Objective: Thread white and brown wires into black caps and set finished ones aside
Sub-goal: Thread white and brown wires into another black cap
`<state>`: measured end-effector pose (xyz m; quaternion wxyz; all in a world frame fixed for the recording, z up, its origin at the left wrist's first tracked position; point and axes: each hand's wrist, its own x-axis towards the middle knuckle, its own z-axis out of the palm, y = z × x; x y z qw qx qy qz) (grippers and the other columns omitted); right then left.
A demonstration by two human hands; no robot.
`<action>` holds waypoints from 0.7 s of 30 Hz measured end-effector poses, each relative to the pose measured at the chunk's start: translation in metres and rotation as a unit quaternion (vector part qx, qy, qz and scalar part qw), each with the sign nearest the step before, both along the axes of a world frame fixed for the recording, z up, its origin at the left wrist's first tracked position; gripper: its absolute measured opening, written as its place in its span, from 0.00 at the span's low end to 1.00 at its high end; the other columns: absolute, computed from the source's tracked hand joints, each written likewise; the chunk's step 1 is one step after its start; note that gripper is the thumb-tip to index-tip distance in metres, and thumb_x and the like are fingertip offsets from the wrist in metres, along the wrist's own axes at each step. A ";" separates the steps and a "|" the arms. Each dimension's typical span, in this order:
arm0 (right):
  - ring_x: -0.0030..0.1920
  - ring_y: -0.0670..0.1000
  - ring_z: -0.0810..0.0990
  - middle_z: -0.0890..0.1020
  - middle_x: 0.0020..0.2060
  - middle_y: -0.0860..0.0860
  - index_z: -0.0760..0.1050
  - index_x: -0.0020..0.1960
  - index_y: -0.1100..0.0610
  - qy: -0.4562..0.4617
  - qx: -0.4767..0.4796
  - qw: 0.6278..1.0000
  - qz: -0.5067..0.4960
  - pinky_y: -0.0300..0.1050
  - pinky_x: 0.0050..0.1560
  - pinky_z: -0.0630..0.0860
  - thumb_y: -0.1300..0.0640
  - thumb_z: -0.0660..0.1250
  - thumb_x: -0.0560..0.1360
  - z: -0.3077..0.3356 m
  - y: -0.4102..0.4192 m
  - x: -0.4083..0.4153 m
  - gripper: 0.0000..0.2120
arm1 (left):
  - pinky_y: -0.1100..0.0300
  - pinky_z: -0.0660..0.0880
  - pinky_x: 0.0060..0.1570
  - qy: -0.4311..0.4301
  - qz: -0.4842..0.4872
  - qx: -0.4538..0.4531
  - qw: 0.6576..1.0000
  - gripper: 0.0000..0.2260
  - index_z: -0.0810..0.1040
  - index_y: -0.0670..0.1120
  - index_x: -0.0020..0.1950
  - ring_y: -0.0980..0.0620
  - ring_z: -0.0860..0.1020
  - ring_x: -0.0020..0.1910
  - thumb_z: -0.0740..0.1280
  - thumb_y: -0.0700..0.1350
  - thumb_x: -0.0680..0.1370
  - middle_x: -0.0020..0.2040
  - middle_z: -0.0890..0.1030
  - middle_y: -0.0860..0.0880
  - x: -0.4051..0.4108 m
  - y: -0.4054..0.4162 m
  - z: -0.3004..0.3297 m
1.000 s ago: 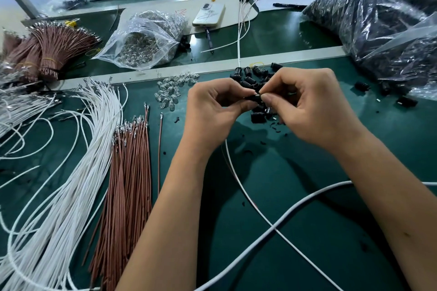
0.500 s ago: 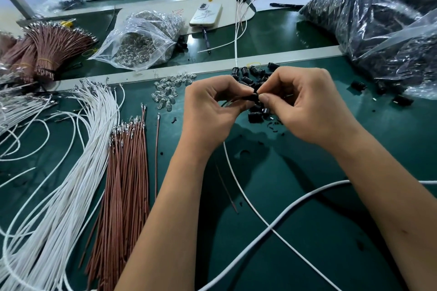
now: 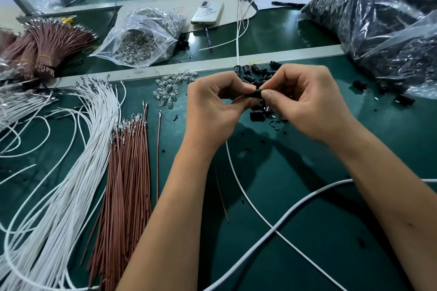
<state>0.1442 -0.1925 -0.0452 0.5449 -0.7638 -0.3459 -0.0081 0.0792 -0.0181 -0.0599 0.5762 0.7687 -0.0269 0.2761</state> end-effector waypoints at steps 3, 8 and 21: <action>0.32 0.41 0.80 0.84 0.32 0.44 0.82 0.44 0.57 -0.032 -0.013 0.999 0.000 0.34 0.36 0.74 0.60 0.73 0.75 -0.001 -0.002 0.001 0.02 | 0.51 0.83 0.47 0.018 -0.033 -0.059 0.998 0.09 0.83 0.38 0.42 0.44 0.86 0.42 0.79 0.29 0.66 0.42 0.86 0.39 0.000 -0.001 0.000; 0.29 0.40 0.77 0.82 0.30 0.42 0.82 0.43 0.57 0.002 0.004 1.000 -0.011 0.34 0.33 0.72 0.63 0.73 0.76 -0.007 0.003 0.000 0.04 | 0.56 0.81 0.46 0.036 -0.056 -0.078 0.995 0.10 0.83 0.40 0.41 0.47 0.85 0.40 0.78 0.29 0.67 0.41 0.86 0.40 0.001 0.001 0.001; 0.28 0.55 0.78 0.85 0.33 0.55 0.85 0.47 0.59 0.072 0.127 0.989 0.002 0.41 0.25 0.73 0.61 0.75 0.78 -0.005 0.005 -0.001 0.02 | 0.62 0.78 0.40 0.100 -0.091 -0.222 0.966 0.05 0.84 0.38 0.48 0.51 0.82 0.35 0.74 0.32 0.73 0.41 0.86 0.41 0.000 -0.001 0.001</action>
